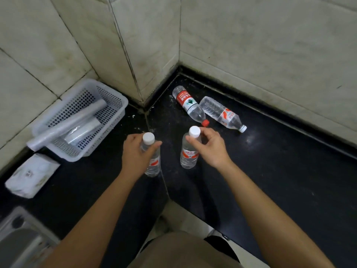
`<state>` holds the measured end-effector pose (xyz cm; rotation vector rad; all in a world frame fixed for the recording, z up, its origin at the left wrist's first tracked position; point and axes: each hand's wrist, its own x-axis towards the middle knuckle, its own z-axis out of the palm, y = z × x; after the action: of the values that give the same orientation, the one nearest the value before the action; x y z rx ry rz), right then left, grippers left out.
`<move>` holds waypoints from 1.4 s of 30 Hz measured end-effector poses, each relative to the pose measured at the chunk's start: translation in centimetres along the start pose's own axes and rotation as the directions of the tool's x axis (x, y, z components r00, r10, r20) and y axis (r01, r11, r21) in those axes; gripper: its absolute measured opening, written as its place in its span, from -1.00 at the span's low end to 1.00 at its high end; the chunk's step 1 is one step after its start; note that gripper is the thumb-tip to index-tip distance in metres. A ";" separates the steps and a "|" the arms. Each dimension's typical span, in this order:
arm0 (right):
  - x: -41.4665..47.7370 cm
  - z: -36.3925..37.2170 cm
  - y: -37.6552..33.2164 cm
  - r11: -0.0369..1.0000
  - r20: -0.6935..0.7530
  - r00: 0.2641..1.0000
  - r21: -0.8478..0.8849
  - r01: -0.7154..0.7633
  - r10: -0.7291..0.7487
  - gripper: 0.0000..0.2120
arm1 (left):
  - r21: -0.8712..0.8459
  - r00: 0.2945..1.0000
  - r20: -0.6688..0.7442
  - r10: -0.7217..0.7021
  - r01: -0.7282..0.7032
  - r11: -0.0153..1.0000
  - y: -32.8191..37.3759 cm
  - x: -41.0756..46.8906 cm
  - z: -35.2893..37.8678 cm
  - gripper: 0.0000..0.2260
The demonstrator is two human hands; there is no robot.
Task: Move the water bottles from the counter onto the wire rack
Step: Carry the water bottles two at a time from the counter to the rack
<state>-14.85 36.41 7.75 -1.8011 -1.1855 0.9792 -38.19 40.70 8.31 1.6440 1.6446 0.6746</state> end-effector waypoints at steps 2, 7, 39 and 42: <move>-0.5 1.1 1.0 1.000 0.015 1.000 0.017 0.001 -0.002 -0.60 | 0.034 1.000 -0.003 -0.013 0.013 0.999 -0.1 0.0 0.4 -0.66; -0.9 2.0 2.7 0.966 -0.020 0.995 0.241 -0.091 0.099 -0.61 | 0.022 1.000 0.006 -0.016 0.016 1.000 -1.5 -0.2 -0.2 -0.55; -32.8 -18.0 4.9 0.996 -0.860 0.510 0.035 0.083 -0.012 -0.72 | -0.573 0.514 0.562 0.648 -0.323 0.753 24.7 -22.3 13.3 -0.72; -40.4 -22.3 8.0 0.997 -0.892 0.452 0.024 0.069 -0.010 -0.78 | -0.640 0.426 0.551 0.717 -0.335 0.691 27.7 -31.1 17.0 -0.75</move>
<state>-3.31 -7.89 17.71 -1.8107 -0.4720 -0.0880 -9.40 9.49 23.09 1.7394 0.2381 0.4535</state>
